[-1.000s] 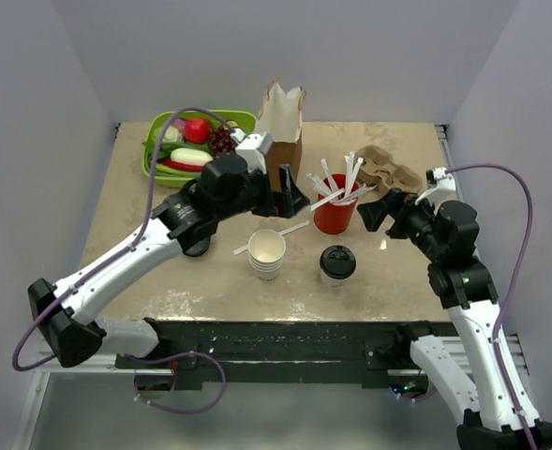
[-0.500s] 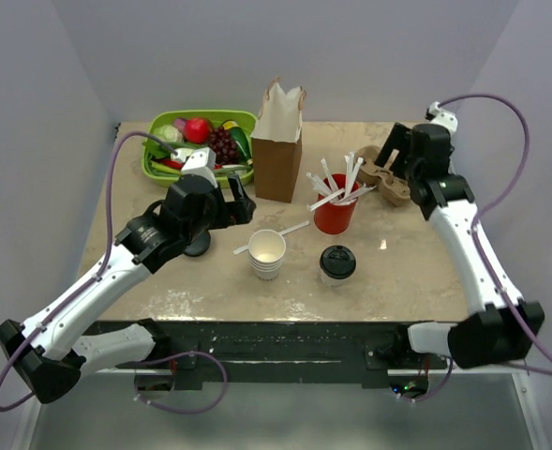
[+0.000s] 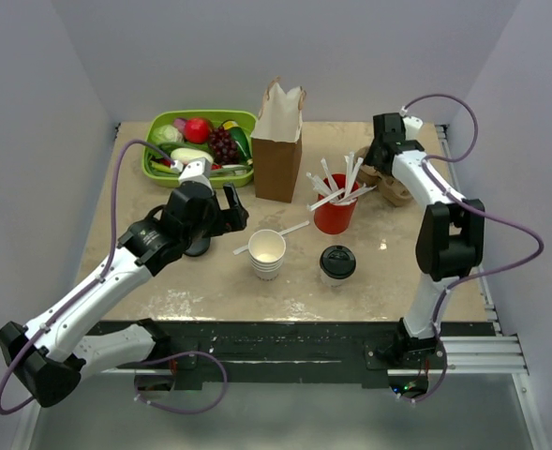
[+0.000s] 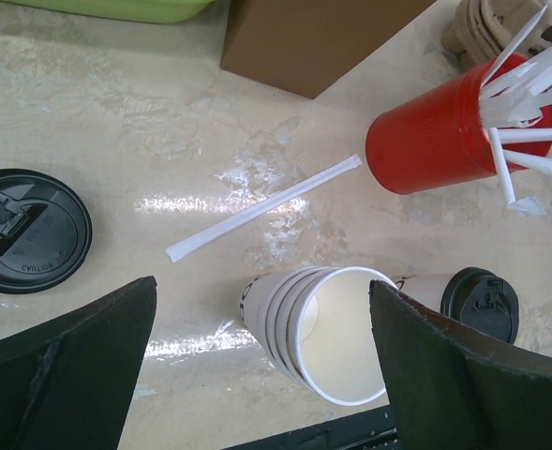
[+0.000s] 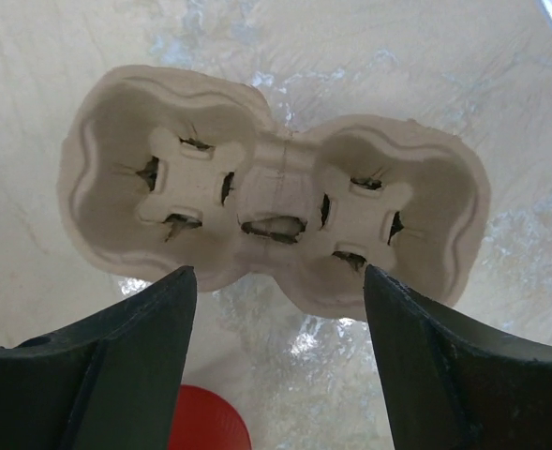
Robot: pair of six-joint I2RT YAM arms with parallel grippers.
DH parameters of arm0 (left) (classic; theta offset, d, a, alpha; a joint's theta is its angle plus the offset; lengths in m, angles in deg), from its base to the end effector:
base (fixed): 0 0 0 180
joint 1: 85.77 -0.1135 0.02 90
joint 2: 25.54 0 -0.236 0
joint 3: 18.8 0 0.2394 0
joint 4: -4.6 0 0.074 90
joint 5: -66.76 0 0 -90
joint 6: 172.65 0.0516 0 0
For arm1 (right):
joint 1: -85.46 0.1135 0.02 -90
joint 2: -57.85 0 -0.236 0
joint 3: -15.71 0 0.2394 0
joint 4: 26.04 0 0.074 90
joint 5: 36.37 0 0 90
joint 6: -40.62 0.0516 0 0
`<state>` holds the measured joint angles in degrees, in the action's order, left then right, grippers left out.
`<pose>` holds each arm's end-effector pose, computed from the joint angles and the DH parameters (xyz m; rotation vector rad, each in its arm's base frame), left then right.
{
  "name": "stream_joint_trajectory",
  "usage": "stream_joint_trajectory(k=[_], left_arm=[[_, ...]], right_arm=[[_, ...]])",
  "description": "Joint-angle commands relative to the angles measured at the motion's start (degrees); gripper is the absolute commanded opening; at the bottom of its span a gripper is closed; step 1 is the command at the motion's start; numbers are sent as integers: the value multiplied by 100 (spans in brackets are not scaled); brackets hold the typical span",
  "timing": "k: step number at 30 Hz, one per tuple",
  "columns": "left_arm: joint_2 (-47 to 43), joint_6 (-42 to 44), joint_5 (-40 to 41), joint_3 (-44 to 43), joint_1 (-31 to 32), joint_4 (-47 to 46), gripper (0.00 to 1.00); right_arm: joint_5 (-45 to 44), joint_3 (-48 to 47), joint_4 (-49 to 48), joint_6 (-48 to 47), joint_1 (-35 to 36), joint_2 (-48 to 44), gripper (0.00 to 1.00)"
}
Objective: Pack the takeout coffee
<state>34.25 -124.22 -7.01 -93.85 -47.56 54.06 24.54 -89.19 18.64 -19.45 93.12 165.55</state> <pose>0.1931 -0.1336 0.3110 -0.2282 2.1718 -0.5012 0.4110 0.0300 0.2389 0.6644 2.1868 -0.2735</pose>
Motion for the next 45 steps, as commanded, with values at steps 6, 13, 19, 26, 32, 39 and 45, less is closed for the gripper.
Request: stream_joint_trajectory(k=[6,13,19,26,32,39,45], left_arm=[[138,-36,-93,-55,-139,-242,100],[375,-80,-392,-116,-157,-391,100],[455,-159,-568,-152,-157,-453,100],[499,-159,-656,-222,-157,-453,100],[437,-142,-639,-231,-157,-435,100],[367,-168,-577,-240,-157,-330,99],[314,-177,-612,-213,-157,-303,99]], right_arm=[[-642,-85,-494,540,-45,348,72],[-792,355,-1364,479,-45,322,68],[-810,355,-1453,478,-54,445,64],[-792,496,-1672,513,-45,550,61],[-871,575,-1734,593,-54,568,56],[-950,557,-1672,654,-45,647,52],[-942,777,-1988,593,-54,542,45]])
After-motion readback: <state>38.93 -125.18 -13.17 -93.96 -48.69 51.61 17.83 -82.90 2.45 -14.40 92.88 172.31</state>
